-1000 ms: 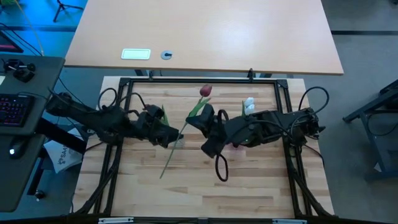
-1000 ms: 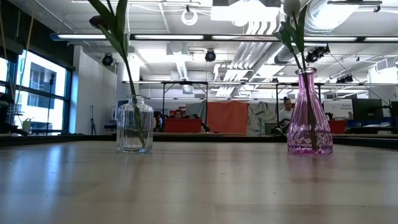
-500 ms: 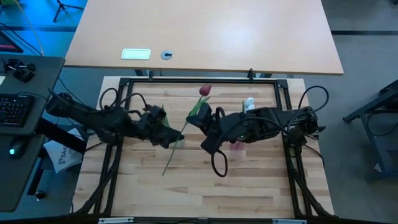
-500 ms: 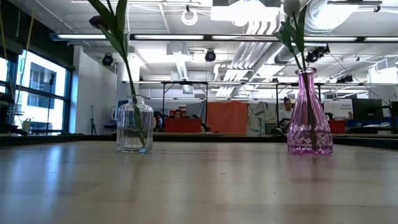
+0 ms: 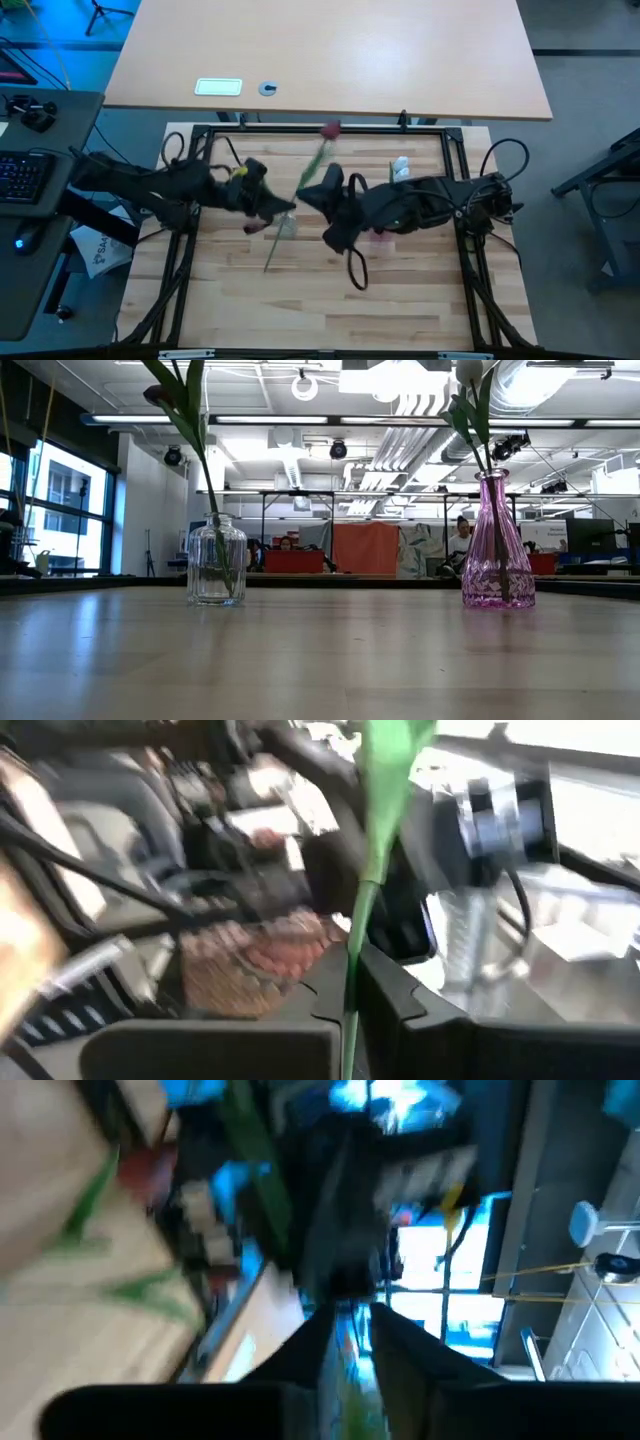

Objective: Sort flowers into vase by color
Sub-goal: Put the red flower into the transparent vase

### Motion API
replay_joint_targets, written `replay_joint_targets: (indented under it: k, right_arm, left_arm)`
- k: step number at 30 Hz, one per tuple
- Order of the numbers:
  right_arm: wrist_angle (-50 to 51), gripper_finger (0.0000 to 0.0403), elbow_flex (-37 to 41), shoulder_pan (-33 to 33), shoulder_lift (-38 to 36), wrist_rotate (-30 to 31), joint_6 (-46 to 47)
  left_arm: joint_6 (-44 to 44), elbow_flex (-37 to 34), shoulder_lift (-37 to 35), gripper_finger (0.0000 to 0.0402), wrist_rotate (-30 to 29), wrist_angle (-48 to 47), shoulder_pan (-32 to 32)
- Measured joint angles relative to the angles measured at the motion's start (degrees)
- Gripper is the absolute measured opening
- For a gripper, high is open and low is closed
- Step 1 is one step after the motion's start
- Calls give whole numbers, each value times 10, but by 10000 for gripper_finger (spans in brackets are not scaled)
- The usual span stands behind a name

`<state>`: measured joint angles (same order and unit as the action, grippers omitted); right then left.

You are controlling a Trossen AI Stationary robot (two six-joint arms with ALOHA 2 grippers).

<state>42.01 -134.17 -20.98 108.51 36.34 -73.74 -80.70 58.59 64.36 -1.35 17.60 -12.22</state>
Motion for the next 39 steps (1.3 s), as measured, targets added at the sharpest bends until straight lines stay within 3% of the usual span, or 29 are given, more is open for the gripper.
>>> replay_joint_targets:
  k: [8,12,17,21,25,28,33,39]
  right_arm:
    - [-59,158,0,-24,-14,41,73]
    - [-76,189,0,-36,-31,79,125]
    - [-42,196,0,-21,-71,91,318]
    - [33,197,0,8,-98,40,497]
    - [122,197,0,33,-112,11,631]
    - [155,197,0,43,-112,8,687]
    - [139,197,0,50,-104,2,709]
    - [131,197,0,59,-85,0,724]
  left_arm:
    - [112,0,-98,1,-1,-136,73]
    - [224,0,-165,1,-57,-204,82]
    - [403,-1,-238,0,-154,-248,36]
    - [512,-43,-274,0,-256,-252,-35]
    - [548,-134,-305,0,-338,-210,-89]
    - [569,-221,-330,0,-366,-97,-111]
    - [707,-333,-370,0,-374,147,-104]
    - [790,-372,-416,0,-332,197,-44]
